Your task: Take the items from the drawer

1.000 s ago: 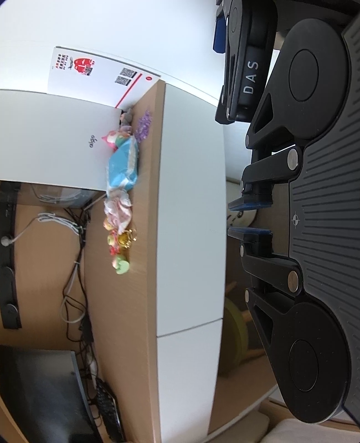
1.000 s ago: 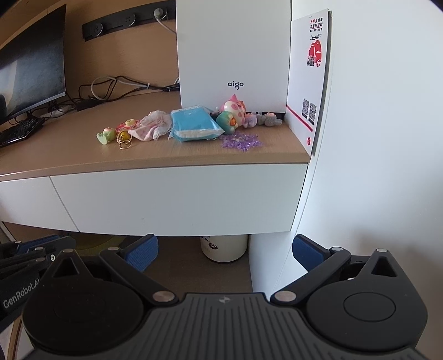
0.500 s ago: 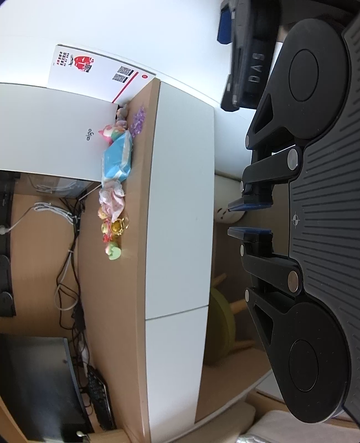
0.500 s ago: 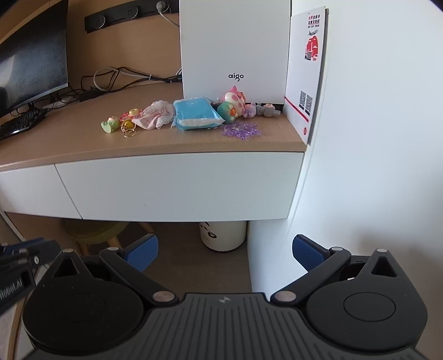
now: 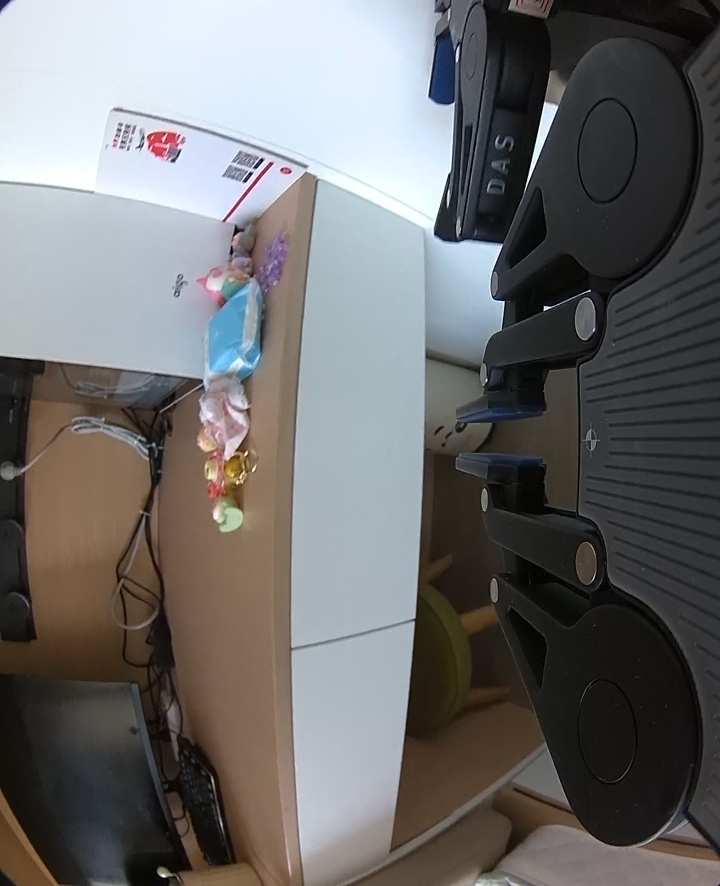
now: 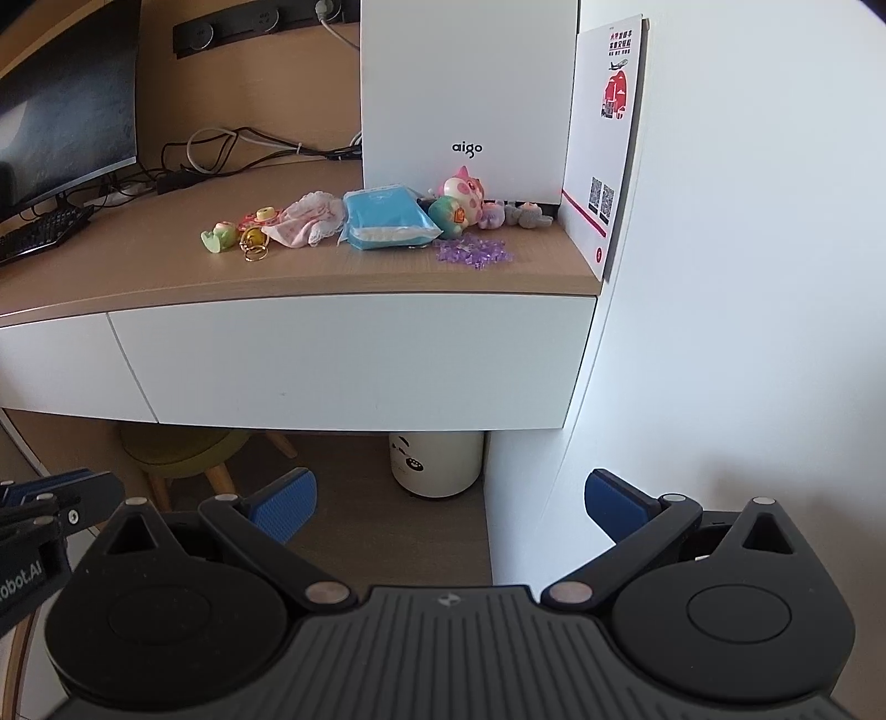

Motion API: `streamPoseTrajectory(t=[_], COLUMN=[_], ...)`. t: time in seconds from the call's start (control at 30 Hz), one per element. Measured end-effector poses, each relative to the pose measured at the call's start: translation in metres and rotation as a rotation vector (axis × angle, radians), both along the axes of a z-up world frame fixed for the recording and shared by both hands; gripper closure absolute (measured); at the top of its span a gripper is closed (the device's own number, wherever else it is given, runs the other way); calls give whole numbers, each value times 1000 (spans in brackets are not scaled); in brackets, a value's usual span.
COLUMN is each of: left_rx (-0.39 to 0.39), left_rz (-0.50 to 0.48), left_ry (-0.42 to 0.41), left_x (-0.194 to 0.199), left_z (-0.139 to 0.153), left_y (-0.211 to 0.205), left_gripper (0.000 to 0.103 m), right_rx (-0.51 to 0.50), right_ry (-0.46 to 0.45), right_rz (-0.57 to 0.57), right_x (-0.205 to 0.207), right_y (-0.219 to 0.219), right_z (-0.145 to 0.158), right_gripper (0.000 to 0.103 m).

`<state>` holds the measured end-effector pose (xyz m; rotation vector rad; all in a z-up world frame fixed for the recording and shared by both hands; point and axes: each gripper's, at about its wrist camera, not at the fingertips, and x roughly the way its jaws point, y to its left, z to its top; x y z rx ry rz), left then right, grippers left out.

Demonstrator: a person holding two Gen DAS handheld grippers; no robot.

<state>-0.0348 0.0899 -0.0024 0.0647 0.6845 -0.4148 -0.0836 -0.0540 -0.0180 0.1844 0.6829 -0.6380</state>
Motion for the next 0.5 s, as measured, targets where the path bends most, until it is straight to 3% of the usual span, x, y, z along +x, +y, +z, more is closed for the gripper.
streamPoseTrajectory(t=[0.5], left_rx=[-9], left_rz=[-28], left_ry=[-64], left_x=[8], left_z=[15], left_y=[-12], left_gripper=[89], right_rx=[-20], right_ry=[-47], right_rz=[11], right_x=[1], right_y=[-5], right_z=[14], right_gripper=[0])
